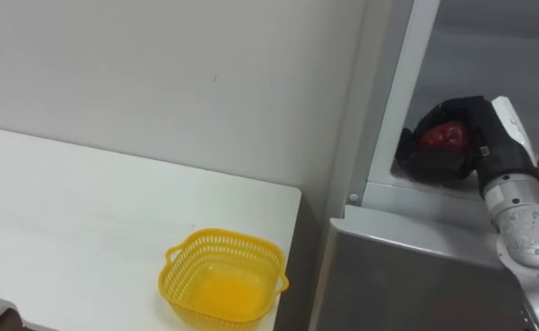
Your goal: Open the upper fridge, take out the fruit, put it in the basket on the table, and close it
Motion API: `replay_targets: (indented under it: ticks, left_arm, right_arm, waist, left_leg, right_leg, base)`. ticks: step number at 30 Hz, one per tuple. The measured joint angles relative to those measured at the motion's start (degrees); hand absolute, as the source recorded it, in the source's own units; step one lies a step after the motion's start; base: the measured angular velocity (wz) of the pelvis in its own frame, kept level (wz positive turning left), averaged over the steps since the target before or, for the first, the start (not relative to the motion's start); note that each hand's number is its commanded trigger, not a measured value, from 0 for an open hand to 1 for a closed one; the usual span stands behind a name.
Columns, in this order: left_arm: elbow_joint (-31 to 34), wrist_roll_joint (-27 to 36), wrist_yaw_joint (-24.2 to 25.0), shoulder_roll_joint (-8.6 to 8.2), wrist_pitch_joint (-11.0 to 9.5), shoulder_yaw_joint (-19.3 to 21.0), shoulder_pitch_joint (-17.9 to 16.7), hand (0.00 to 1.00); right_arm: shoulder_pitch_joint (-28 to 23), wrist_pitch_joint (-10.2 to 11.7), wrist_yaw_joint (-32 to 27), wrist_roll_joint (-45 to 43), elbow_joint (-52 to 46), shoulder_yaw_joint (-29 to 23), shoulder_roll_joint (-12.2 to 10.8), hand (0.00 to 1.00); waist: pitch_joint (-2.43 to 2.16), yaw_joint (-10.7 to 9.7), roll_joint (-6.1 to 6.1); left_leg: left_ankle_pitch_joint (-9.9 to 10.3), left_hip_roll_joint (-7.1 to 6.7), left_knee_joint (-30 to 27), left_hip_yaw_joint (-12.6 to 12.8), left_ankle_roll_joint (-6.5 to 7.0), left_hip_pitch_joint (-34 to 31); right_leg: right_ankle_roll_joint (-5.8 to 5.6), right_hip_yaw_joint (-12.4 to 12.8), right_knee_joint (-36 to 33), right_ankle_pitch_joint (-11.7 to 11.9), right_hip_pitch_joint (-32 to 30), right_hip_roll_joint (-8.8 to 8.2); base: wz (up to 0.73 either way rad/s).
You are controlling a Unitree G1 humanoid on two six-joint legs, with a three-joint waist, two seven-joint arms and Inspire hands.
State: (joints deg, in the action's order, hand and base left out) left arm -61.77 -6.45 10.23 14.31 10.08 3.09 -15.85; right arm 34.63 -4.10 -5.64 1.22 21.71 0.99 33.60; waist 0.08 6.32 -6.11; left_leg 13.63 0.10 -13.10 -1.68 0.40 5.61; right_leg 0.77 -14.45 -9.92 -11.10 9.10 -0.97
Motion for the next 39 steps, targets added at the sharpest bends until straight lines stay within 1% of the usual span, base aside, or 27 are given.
replay_targets:
  ticks: [5,8,10,12,13,15,17,19,21,22,24,25,28,30,32,35,38,39]
  left_arm:
    - [-0.1,0.1,-0.5,0.11,-0.2,0.0,0.0,0.0]
    - [-0.1,0.1,-1.5,0.09,-0.5,0.0,0.0,0.0]
    - [-0.2,0.1,-1.8,-0.07,-0.6,0.0,0.0,0.0]
    - [-0.3,0.2,-1.8,-0.24,-0.7,0.0,-0.1,0.0]
    - [-0.3,0.2,-1.8,-0.27,-0.7,0.0,-0.2,0.0]
    - [-1.2,0.1,-2.0,-0.42,-0.7,0.0,-0.2,0.0]
    - [-1.4,0.2,-2.4,-0.8,-0.7,0.1,-0.5,0.0]
    - [-1.4,0.3,-2.8,-1.2,-1.0,0.1,-0.6,0.0]
    - [-1.4,0.2,-3.6,-1.95,-1.2,0.1,-0.9,0.0]
    - [-1.4,0.1,-3.6,-2.01,-1.4,0.1,-0.9,0.0]
    - [-1.4,0.1,-3.5,-2.09,-2.9,0.2,-0.6,0.0]
    - [-1.4,0.0,-3.6,-2.1,-3.3,0.3,-0.6,0.0]
    - [-1.4,0.0,-3.6,-2.14,-3.8,0.8,-0.9,0.0]
    - [-1.5,0.0,-4.0,-2.16,-4.3,1.3,-0.7,0.0]
    - [-2.2,0.1,-4.0,-2.24,-4.7,1.2,-0.5,0.0]
    - [-2.6,0.1,-4.0,-2.44,-4.8,1.2,-0.4,0.0]
    - [-3.3,0.1,-3.7,-2.75,-5.1,1.2,-0.6,0.0]
    - [-3.8,0.1,-3.7,-2.98,-5.3,1.2,-0.5,0.0]
  right_arm:
    - [0.0,-0.2,-1.7,2.3,-0.1,0.0,0.0,1.0]
    - [0.0,-0.2,-2.8,2.3,-0.3,0.0,-0.2,1.0]
    - [-0.1,-0.2,-3.7,2.2,-1.2,0.0,-0.4,1.0]
    - [-0.5,-0.3,-4.5,2.3,-3.9,0.0,-0.8,1.0]
    - [-0.6,-0.3,-4.8,2.3,-4.6,0.0,-1.1,1.0]
    - [-1.8,-0.6,-6.1,2.4,-7.2,0.0,-1.4,1.0]
    - [-2.4,-1.0,-6.9,2.0,-9.3,0.0,-2.0,1.0]
    - [-3.6,-1.0,-8.2,1.3,-12.5,-0.3,-2.1,1.0]
    - [-4.9,-1.0,-9.7,0.5,-17.1,-0.9,-3.0,1.0]
    - [-5.4,-1.0,-10.2,0.5,-18.5,-1.3,-3.0,1.0]
    - [-7.9,-0.3,-11.9,1.1,-24.3,-3.3,-3.3,1.0]
    - [-8.8,0.5,-12.9,0.9,-26.7,-4.4,-4.2,1.0]
    - [-10.5,1.9,-15.6,0.9,-31.3,-5.6,-6.1,1.0]
    - [-11.9,3.8,-17.8,0.4,-33.9,-6.5,-7.9,1.0]
    - [-12.6,4.2,-19.3,0.5,-35.4,-6.8,-8.9,1.0]
    - [-13.4,4.3,-20.7,0.3,-37.7,-6.9,-9.0,1.0]
    - [-13.4,4.6,-22.5,-4.1,-41.9,-6.9,-9.4,1.0]
    - [-13.4,5.3,-23.2,-6.5,-43.9,-6.9,-9.4,1.0]
  waist:
    - [-0.04,0.2,0.25]
    - [0.11,0.3,0.5]
    - [0.11,0.3,0.59]
    - [0.28,0.2,1.33]
    - [0.21,0.1,1.54]
    - [-0.24,0.0,2.21]
    - [-0.43,-0.2,2.51]
    - [-0.46,-0.6,2.54]
    - [-0.47,-1.5,2.57]
    - [-0.47,-1.5,2.58]
    - [-0.42,-1.5,2.65]
    - [-0.32,-1.4,2.78]
    - [-0.15,-1.4,3.07]
    - [-0.08,-1.4,3.19]
    - [-0.05,-1.5,3.28]
    - [-0.07,-1.7,3.3]
    - [-0.2,-1.5,3.54]
    - [-0.33,-1.3,3.71]
  left_leg:
    - [0.0,0.0,-0.3,0.1,0.0,0.2]
    - [0.0,0.01,-0.3,0.2,0.0,0.4]
    - [0.0,0.06,-0.2,0.5,0.0,0.6]
    - [0.0,0.08,0.0,0.7,0.0,0.5]
    - [0.0,0.1,0.1,0.8,0.0,0.6]
    - [0.0,0.14,0.4,1.0,0.0,0.9]
    - [0.0,0.12,0.4,1.1,0.01,0.9]
    - [0.0,0.09,0.4,1.0,0.01,1.0]
    - [0.0,0.09,0.4,0.9,0.01,1.1]
    - [0.0,0.11,0.4,0.9,0.01,1.2]
    - [0.0,0.14,0.4,1.0,0.01,1.4]
    - [0.0,0.15,0.5,1.1,0.01,1.8]
    - [0.0,0.16,0.5,1.4,0.01,2.1]
    - [0.0,0.17,0.5,1.6,0.01,2.1]
    - [0.0,0.21,0.5,2.0,0.02,2.1]
    - [0.1,0.21,0.9,2.0,0.05,2.0]
    - [0.0,0.24,0.9,2.4,0.04,1.9]
    - [0.0,0.24,0.9,2.6,0.05,1.8]
  right_leg:
    - [0.0,0.2,0.0,0.0,0.1,0.0]
    - [0.0,0.3,0.0,0.0,0.2,-0.01]
    - [0.0,0.3,0.0,0.0,0.0,-0.02]
    - [0.0,0.4,0.0,0.0,0.0,-0.04]
    - [0.0,0.4,0.0,0.0,-0.1,-0.04]
    - [0.0,0.5,0.0,0.0,-0.1,-0.04]
    - [-0.01,0.5,0.0,0.0,0.0,-0.06]
    - [-0.01,0.4,0.1,0.0,-0.1,-0.07]
    - [-0.01,0.5,0.2,0.0,0.0,0.01]
    - [-0.01,0.7,0.2,0.0,0.1,0.04]
    - [-0.01,1.1,0.3,0.0,0.3,0.11]
    - [-0.01,1.4,0.3,0.0,0.6,0.15]
    - [-0.02,1.6,0.3,0.0,0.9,0.15]
    - [-0.02,1.7,0.2,0.0,0.9,0.15]
    - [-0.02,1.8,0.1,0.0,0.8,0.14]
    - [-0.01,1.8,-0.1,0.0,0.6,0.08]
    - [0.0,2.2,-0.6,0.0,0.0,0.09]
    - [0.0,2.5,-0.6,0.0,-0.1,0.11]
  base:
    - [0.0]
    - [-0.02]
    - [-0.06]
    - [-0.05]
    - [-0.04]
    - [-0.05]
    - [-0.02]
    - [0.0]
    - [0.0]
    - [0.0]
    - [-0.02]
    - [-0.05]
    - [-0.06]
    - [-0.04]
    - [-0.05]
    - [-0.01]
    - [-0.06]
    - [-0.1]
